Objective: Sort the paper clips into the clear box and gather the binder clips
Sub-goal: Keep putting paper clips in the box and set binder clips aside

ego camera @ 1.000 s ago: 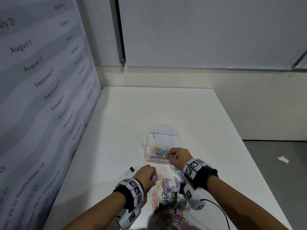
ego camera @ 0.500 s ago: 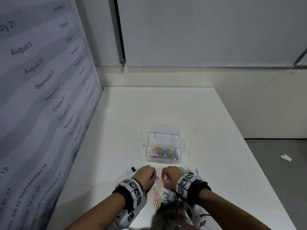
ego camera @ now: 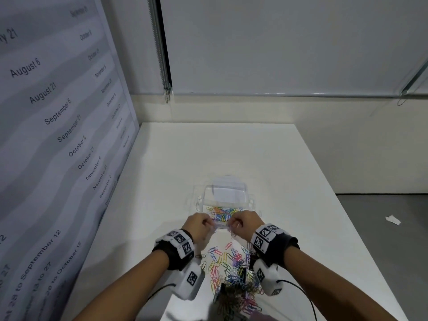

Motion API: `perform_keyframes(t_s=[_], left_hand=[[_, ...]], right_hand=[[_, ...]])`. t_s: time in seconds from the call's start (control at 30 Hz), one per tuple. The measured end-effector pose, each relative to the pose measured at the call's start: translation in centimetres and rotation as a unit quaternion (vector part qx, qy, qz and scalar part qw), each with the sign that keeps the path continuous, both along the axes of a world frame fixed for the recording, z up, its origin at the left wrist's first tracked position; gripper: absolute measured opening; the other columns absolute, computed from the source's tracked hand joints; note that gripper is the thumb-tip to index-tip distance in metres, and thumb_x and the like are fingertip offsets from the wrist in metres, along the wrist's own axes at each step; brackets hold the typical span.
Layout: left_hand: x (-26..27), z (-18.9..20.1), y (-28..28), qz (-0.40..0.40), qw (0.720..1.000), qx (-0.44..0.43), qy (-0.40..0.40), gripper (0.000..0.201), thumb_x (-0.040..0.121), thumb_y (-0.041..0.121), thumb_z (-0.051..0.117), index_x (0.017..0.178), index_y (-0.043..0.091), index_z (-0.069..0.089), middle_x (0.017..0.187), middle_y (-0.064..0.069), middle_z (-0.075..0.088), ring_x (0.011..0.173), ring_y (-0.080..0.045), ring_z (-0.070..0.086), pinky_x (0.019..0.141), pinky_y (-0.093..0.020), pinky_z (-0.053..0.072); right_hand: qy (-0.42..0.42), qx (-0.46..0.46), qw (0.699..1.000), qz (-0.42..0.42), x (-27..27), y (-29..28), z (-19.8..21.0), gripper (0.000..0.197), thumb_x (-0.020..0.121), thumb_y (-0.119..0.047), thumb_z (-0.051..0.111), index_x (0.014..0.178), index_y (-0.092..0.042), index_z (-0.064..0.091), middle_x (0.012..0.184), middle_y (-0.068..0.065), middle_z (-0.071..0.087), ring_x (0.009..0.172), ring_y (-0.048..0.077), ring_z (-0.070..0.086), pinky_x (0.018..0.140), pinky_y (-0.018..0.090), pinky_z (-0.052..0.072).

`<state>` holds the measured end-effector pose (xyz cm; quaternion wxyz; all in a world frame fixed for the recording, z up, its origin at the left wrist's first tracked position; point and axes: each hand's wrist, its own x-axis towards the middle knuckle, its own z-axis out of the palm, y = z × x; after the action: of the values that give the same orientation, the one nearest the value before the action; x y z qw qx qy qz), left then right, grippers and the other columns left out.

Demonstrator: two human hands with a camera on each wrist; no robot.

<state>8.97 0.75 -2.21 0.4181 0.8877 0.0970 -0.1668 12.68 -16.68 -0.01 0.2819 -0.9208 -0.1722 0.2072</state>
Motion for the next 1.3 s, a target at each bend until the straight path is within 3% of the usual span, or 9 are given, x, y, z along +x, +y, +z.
perform_keyframes(t_s=[0.07, 0.17, 0.33, 0.57, 0.73, 0.8, 0.97, 1.1, 1.3], left_hand=[[1.4, 0.8, 0.3, 0.043, 0.998, -0.046, -0.005, 0.027, 0.089, -0.004, 0.043, 0.084, 0.011, 0.066, 0.076, -0.006, 0.063, 0.054, -0.012, 0.055, 0.055, -0.018, 0.048], [3.1, 1.0, 0.7, 0.082, 0.992, -0.092, -0.013, 0.029, 0.090, -0.005, 0.044, 0.078, 0.011, 0.066, 0.072, -0.008, 0.062, 0.056, -0.017, 0.056, 0.069, -0.031, 0.054], [3.9, 0.2, 0.2, 0.089, 0.987, -0.134, 0.013, 0.028, 0.096, 0.001, 0.041, 0.112, -0.009, 0.061, 0.101, -0.019, 0.063, 0.090, -0.025, 0.059, 0.097, -0.040, 0.050], [2.1, 0.1, -0.8, 0.024, 0.997, -0.069, -0.030, 0.032, 0.089, 0.001, 0.049, 0.117, 0.008, 0.063, 0.115, -0.009, 0.065, 0.105, -0.020, 0.059, 0.092, -0.023, 0.045], [2.3, 0.0, -1.6, 0.015, 0.998, -0.065, -0.022, 0.026, 0.090, 0.012, 0.055, 0.114, 0.007, 0.065, 0.114, -0.012, 0.068, 0.107, -0.023, 0.062, 0.093, -0.025, 0.045], [2.4, 0.0, -1.8, 0.009, 0.999, -0.047, -0.021, 0.026, 0.091, 0.011, 0.054, 0.113, 0.006, 0.065, 0.113, -0.012, 0.068, 0.104, -0.022, 0.062, 0.089, -0.022, 0.044], [2.0, 0.0, -2.2, -0.023, 0.999, -0.027, -0.026, 0.025, 0.089, 0.011, 0.056, 0.111, 0.009, 0.068, 0.109, -0.008, 0.069, 0.101, -0.020, 0.062, 0.085, -0.020, 0.043], [2.1, 0.0, -2.9, 0.007, 0.995, -0.100, -0.029, 0.015, 0.089, 0.022, 0.061, 0.092, 0.009, 0.069, 0.081, -0.004, 0.066, 0.072, -0.013, 0.058, 0.076, -0.030, 0.048], [2.1, -0.1, -2.3, 0.058, 0.988, -0.145, -0.014, 0.013, 0.082, 0.011, 0.069, 0.073, 0.017, 0.063, 0.061, -0.001, 0.059, 0.058, -0.013, 0.057, 0.072, -0.031, 0.052]], right_hand=[[-0.013, 0.021, 0.999, -0.032, 0.8, 0.0, 0.7, 0.029, 0.079, -0.001, 0.048, 0.091, -0.009, 0.073, 0.095, 0.007, 0.073, 0.083, 0.016, 0.064, 0.070, 0.015, 0.044], [-0.017, 0.038, 0.997, -0.071, 1.8, -0.1, 1.3, 0.025, 0.081, -0.003, 0.052, 0.091, -0.012, 0.073, 0.092, 0.008, 0.074, 0.074, 0.012, 0.062, 0.060, 0.012, 0.043], [-0.008, 0.044, 0.994, -0.100, 2.6, -0.7, 1.4, 0.023, 0.082, -0.006, 0.055, 0.093, -0.013, 0.074, 0.093, 0.008, 0.073, 0.076, 0.012, 0.059, 0.066, 0.016, 0.043], [0.024, 0.087, 0.986, -0.144, 2.6, -0.8, 0.9, 0.020, 0.081, -0.004, 0.056, 0.089, -0.012, 0.073, 0.077, 0.010, 0.070, 0.066, 0.020, 0.062, 0.072, 0.029, 0.056], [0.038, 0.110, 0.985, -0.130, 2.2, 0.2, 1.3, 0.017, 0.082, -0.002, 0.060, 0.092, -0.008, 0.072, 0.067, -0.001, 0.063, 0.055, 0.006, 0.060, 0.056, 0.011, 0.050], [0.036, 0.112, 0.986, -0.122, 2.1, 0.4, 1.5, 0.017, 0.083, -0.003, 0.060, 0.093, -0.008, 0.072, 0.068, -0.002, 0.062, 0.051, 0.001, 0.056, 0.046, 0.003, 0.041], [0.027, 0.106, 0.985, -0.137, 2.5, 0.3, 1.4, 0.017, 0.081, -0.005, 0.061, 0.091, -0.012, 0.073, 0.068, -0.003, 0.063, 0.058, 0.007, 0.058, 0.051, 0.005, 0.043], [0.063, 0.158, 0.972, -0.162, 1.9, 0.5, 1.3, 0.016, 0.083, 0.001, 0.059, 0.091, -0.006, 0.069, 0.066, -0.003, 0.061, 0.035, -0.004, 0.054, 0.043, 0.007, 0.044], [0.059, 0.155, 0.975, -0.150, 1.7, 0.9, 1.2, 0.022, 0.081, 0.005, 0.054, 0.086, -0.010, 0.069, 0.066, -0.003, 0.062, 0.039, -0.001, 0.057, 0.049, 0.011, 0.051]])
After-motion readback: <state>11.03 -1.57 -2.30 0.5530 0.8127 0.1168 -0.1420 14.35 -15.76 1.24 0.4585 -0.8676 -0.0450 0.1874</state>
